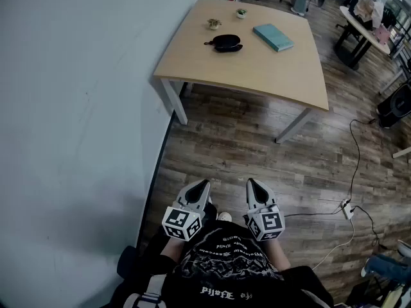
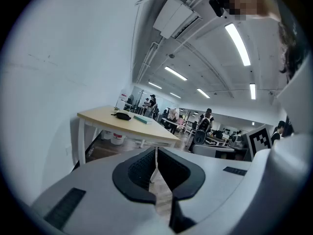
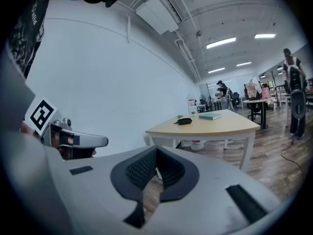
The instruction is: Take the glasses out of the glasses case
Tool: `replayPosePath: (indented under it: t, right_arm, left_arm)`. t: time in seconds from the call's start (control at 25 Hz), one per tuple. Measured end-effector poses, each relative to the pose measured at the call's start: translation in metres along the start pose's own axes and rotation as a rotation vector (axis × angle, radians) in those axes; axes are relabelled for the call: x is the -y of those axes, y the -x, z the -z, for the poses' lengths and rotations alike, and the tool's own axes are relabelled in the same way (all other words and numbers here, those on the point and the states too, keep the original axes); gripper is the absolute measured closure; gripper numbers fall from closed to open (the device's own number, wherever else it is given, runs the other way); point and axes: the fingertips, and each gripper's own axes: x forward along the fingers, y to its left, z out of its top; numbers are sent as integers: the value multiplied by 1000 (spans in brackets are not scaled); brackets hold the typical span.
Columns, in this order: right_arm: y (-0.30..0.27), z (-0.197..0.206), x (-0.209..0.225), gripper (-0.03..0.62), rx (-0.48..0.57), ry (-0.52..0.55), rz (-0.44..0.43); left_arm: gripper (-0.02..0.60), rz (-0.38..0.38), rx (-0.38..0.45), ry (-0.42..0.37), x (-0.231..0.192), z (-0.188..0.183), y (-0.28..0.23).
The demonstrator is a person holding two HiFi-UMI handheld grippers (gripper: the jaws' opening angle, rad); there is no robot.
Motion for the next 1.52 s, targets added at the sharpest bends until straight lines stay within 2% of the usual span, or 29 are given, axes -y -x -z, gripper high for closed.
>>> replayPosePath:
  t: [0.28,0.48,0.76,0.84,0.88,0.96,1.04,1.2,1.36,1.44,1.52]
  right_arm:
    - [1,9,-9,591,-15,5,-14]
    - [-7,-1,-6,588,32,12,4]
    - [-10,-1,-6,585,36,-5,15]
    - [-11,-2,-5,504,40,-16,14]
    - [-10,-2,-4,469,43,-21,16]
    - [-9,-3,-1,387,52,-27,29]
    - [-8,-4,2,381,58,-26,40]
    - [-9,-4,4,381,48,0,48]
    - [-19,-5,5,381,29,20,53]
    - [-25,-5,6,381,18,24,55]
    - [-30,-5,7,381,11,21,55]
  left_arm:
    - [563,5,0,-19,5,3,-2]
    - [563,-11,18,-14,-4,-2,-4]
    - [563,-6,25,-10,-9,-6,-3]
    - [556,-6,28,-9,-10,-8,-4]
    - [538,-2,23,-8,-10,-8,-5]
    - [457,9,10,-3,-10,-7,-7]
    - [349,3,7,-2,-12,-8,-7]
    - [303,-18,18,-9,-18,-15,-8]
    - [297,-14,5,4,-28,-21,-18]
    - [254,-7,-2,15,-33,-23,-25]
    - [241,0,-11,16,-36,-25,-30]
